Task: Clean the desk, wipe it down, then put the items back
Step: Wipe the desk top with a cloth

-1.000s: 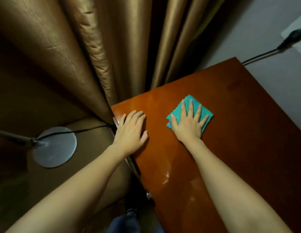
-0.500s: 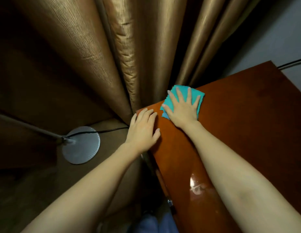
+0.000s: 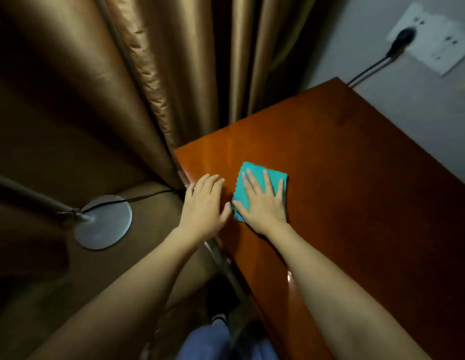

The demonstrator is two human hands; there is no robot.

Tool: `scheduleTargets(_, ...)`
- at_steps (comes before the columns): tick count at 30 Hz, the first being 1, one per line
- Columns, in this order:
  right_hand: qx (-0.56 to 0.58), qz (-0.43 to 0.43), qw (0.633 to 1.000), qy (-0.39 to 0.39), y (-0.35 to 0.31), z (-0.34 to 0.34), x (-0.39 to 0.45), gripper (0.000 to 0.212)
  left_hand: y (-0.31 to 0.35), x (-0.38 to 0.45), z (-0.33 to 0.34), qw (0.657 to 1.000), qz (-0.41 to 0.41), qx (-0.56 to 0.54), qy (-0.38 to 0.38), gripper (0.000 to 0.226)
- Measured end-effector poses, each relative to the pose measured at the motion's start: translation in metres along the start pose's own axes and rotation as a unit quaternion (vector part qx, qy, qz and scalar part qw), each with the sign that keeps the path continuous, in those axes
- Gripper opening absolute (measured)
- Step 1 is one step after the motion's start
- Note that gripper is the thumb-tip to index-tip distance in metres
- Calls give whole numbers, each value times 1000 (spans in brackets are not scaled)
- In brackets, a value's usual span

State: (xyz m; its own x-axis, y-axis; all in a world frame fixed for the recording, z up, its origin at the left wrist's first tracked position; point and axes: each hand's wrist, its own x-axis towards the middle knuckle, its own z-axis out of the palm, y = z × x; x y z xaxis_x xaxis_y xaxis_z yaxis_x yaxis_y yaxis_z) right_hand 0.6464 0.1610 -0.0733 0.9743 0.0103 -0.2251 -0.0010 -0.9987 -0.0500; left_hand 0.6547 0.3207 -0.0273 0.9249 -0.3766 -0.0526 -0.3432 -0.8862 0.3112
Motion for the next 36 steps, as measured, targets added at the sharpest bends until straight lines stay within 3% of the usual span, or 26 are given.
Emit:
scheduleTargets(8, 37, 133, 990, 2, 84, 38, -188, 89, 131, -99, 45, 995, 86, 2, -55, 58)
scheduleTargets(18, 80, 329, 940, 33, 188, 92, -425, 84, 284, -240, 113, 968, 214, -2, -134, 57)
scheduleTargets(21, 101, 390, 914, 40, 215, 107, -492, 74, 323, -279, 133, 956, 254, 2, -148, 57)
scheduleTargets(29, 148, 548, 821, 58, 265, 144, -671, 74, 418, -383, 170, 915, 350, 26, -198, 54)
scheduleTargets(36, 182, 630, 752, 69, 266, 165, -764, 73, 462, -437, 188, 877, 412, 56, -242, 57)
